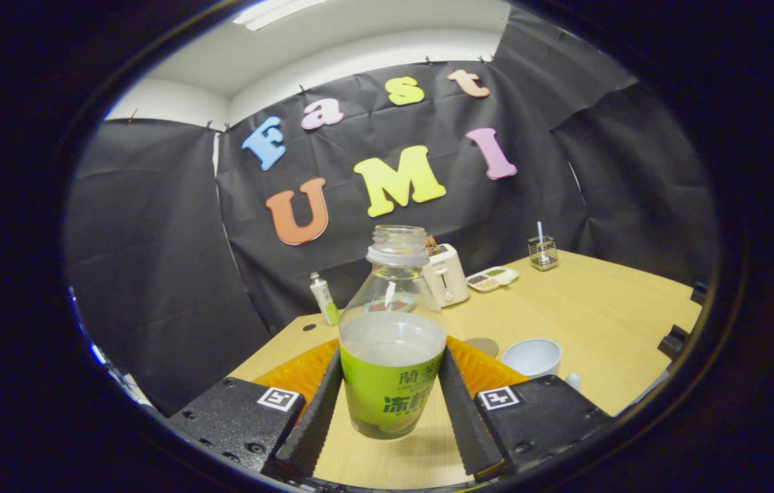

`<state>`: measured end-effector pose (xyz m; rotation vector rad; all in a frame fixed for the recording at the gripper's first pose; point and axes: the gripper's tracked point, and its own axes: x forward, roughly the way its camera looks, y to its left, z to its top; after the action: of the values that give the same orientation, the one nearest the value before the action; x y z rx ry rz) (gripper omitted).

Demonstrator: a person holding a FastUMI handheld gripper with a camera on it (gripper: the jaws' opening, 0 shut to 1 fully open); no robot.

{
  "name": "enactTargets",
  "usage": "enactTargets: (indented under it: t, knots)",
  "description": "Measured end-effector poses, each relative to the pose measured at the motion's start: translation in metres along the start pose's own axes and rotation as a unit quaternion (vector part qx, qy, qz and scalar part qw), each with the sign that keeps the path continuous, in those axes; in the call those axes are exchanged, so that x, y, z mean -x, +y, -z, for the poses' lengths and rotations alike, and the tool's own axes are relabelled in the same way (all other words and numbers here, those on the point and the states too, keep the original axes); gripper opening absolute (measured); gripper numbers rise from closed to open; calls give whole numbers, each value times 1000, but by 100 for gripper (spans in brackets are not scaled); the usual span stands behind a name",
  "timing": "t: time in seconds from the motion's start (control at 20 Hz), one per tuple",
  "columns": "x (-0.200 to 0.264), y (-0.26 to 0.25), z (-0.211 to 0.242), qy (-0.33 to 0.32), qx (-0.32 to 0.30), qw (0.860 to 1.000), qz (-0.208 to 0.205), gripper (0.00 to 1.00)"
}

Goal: Take the bottle from table, then pour the juice into the cup, finally place the bottle on the coaster

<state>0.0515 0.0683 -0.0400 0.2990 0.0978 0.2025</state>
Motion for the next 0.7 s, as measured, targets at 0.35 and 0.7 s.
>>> enactTargets:
  t: [0.35,0.7]
  knots:
    - [-27,-9,5,9,-93,995,35,80]
    - [-41,0,19,32,-194,980,4,80]
